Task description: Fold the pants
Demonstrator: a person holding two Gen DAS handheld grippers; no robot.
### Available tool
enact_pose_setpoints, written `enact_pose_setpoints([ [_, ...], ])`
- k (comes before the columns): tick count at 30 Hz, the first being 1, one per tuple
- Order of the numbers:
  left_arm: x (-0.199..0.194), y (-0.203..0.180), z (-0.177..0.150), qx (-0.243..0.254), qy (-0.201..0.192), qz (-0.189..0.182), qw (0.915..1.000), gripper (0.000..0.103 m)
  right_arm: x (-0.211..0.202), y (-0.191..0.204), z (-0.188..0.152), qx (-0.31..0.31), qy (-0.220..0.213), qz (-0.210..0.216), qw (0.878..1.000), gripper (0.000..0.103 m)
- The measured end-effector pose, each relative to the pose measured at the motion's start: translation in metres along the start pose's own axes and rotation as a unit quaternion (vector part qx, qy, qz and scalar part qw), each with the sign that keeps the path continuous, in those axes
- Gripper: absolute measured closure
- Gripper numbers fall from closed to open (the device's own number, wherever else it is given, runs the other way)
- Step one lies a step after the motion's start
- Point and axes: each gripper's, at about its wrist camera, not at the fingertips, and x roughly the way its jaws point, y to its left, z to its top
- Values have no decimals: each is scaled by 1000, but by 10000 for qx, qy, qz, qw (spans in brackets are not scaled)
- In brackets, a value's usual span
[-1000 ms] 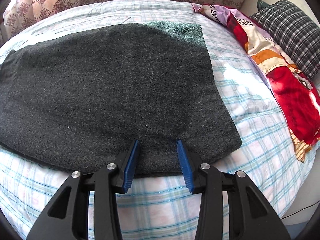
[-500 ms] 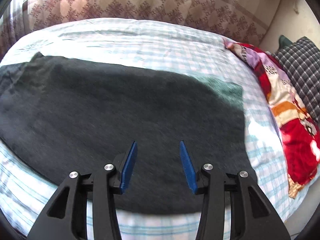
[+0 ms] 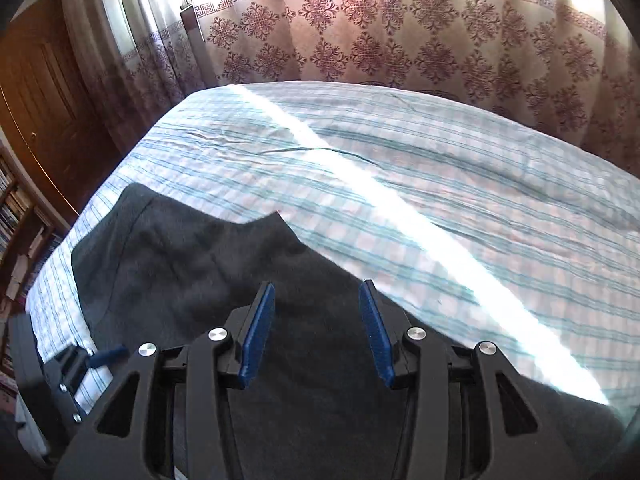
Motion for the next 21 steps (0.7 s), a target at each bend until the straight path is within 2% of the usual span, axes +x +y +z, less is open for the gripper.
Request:
enact_pose_setpoints([
  [5, 5, 1, -2, -5, -11, -72, 10000, 21, 54, -11, 37, 310, 298, 572, 9974, 58],
  [7, 5, 2, -3, -30, -36, -123, 9999, 21, 75, -13, 41, 414, 552, 868, 9938, 58],
  [10, 3, 4, -6, -45, -41, -152, 9999, 20, 97, -13, 37, 447, 903, 1073, 9891, 58],
  [17, 2, 2, -9, -46, -88, -167, 9998, 19, 93, 7, 13, -222, 1215, 1549, 9802, 56],
  [21, 3, 0, -9, -27, -101, -161, 9998, 18, 95, 2, 14, -198, 1483, 1987, 9686, 55],
])
